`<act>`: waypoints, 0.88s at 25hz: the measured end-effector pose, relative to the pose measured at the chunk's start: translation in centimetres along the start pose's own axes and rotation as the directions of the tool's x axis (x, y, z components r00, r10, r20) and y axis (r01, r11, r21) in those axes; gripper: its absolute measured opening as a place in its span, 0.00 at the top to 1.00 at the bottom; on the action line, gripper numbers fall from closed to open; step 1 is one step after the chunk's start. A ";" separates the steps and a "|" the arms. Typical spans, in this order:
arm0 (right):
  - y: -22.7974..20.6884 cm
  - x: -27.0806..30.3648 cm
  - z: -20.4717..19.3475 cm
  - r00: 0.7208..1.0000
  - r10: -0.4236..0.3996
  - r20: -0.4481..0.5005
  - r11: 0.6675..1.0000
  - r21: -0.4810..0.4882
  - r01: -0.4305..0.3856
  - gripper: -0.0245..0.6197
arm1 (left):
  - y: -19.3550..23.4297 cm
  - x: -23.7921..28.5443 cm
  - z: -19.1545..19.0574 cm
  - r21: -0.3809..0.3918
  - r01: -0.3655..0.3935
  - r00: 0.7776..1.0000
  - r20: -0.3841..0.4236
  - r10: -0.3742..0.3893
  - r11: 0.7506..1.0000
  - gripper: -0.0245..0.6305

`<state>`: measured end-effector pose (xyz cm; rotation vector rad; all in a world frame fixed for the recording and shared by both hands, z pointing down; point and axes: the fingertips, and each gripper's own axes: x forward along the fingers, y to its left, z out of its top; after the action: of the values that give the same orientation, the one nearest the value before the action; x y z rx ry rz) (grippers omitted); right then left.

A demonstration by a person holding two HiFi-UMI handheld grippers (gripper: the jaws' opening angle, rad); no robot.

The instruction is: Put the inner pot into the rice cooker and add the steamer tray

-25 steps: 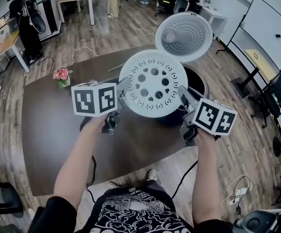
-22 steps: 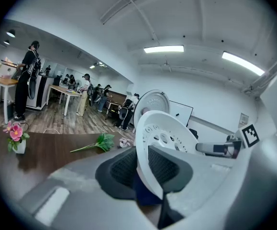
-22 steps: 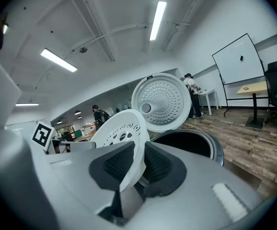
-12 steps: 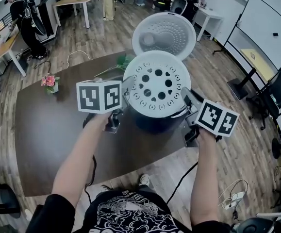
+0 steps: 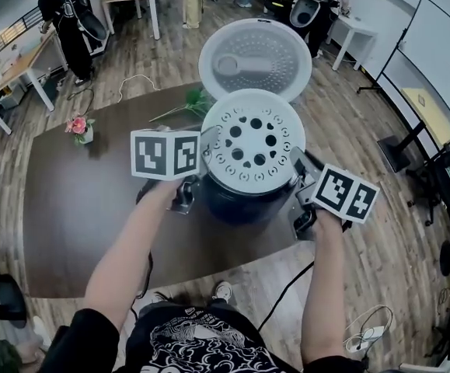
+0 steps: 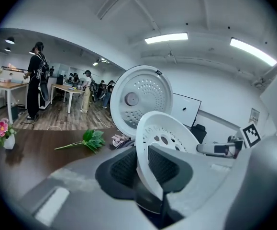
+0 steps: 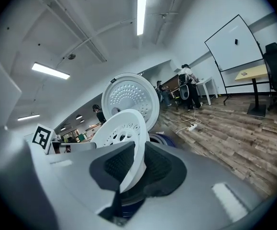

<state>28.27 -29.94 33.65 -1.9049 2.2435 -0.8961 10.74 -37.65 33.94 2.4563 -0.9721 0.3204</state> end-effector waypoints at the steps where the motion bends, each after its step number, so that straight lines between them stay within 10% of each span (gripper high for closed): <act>1: 0.0 0.4 -0.1 1.000 0.003 -0.009 1.000 -0.003 -0.003 0.87 | 0.3 0.1 -0.2 -0.008 -0.010 1.000 -0.004 0.010 1.000 0.84; 22: -0.3 4.2 -3.7 0.984 -0.038 -0.173 0.969 -0.248 -0.006 0.79 | 3.5 0.0 -3.5 -0.023 -0.181 0.983 -0.024 0.180 0.983 0.84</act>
<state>26.11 -32.40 38.16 -2.0176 2.5554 -0.8527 8.21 -38.05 38.14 2.3425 -1.1854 0.3918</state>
